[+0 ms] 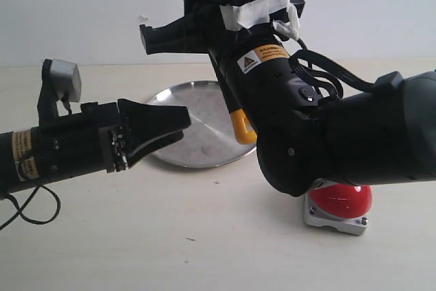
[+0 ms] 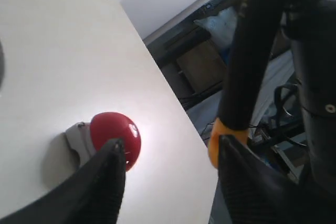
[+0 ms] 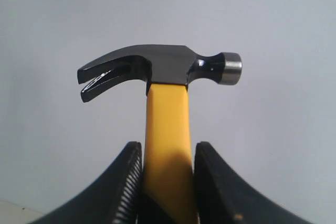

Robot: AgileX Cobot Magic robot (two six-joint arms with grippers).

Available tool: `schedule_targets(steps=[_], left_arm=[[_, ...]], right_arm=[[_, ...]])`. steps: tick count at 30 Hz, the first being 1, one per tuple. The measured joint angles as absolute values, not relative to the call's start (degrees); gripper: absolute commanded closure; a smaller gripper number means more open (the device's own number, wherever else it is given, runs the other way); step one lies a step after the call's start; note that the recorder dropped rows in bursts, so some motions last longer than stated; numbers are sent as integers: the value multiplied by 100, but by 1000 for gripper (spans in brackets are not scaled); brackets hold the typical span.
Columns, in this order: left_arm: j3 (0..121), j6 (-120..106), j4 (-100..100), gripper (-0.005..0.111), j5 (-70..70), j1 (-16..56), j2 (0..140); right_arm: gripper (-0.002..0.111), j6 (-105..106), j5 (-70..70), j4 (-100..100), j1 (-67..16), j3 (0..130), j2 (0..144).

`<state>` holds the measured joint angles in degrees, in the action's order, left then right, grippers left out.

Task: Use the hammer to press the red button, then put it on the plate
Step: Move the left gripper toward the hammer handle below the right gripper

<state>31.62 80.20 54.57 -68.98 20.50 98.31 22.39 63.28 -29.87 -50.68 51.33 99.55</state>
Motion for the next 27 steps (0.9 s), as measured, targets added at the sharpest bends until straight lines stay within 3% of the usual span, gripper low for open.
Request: schedule_targets(steps=[27], left_arm=[[3930, 7045, 5192, 53, -6909, 2581, 9831]], right_arm=[[108, 2239, 6272, -3025, -5068, 5133, 9955]])
